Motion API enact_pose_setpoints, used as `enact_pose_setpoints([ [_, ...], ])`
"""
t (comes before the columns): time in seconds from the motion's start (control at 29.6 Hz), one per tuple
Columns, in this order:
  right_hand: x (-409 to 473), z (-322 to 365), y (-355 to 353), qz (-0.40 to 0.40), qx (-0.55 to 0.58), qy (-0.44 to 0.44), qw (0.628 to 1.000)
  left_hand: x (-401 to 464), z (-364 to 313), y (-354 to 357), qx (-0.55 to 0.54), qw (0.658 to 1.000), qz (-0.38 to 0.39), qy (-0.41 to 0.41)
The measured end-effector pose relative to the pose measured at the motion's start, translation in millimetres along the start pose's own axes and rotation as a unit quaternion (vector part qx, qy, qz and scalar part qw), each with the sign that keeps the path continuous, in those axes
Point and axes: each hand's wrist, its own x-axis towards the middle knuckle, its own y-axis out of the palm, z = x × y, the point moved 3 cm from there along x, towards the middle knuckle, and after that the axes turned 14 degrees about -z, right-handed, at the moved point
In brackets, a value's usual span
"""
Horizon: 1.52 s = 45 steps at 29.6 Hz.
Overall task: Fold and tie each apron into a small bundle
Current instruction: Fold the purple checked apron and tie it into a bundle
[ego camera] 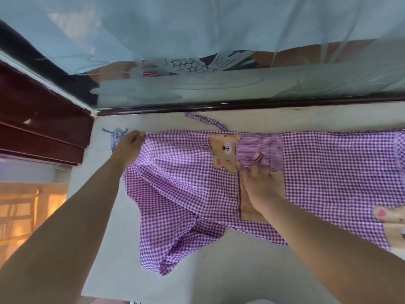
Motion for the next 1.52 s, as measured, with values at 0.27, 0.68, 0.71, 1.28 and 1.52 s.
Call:
enact_pose_setpoints([
  [0.27, 2, 5, 6, 0.005, 0.023, 0.01, 1.0, 47, 20, -42, 0.239, 0.952, -0.192, -0.001],
  [0.68, 5, 8, 11, 0.011, 0.004, 0.008, 1.0, 3, 73, 1, -0.252, 0.937, 0.043, -0.237],
  [0.71, 5, 9, 11, 0.01, 0.001, 0.009, 1.0, 9, 77, 1, -0.266, 0.931, 0.062, -0.241],
  [1.28, 8, 18, -8, 0.042, -0.025, -0.006, 0.999, -91, 41, -7, -0.175, 0.977, -0.039, -0.118],
  [1.52, 51, 102, -86, -0.201, 0.201, -0.211, 0.935, -99, 47, 8, -0.117, 0.988, 0.049, -0.089],
])
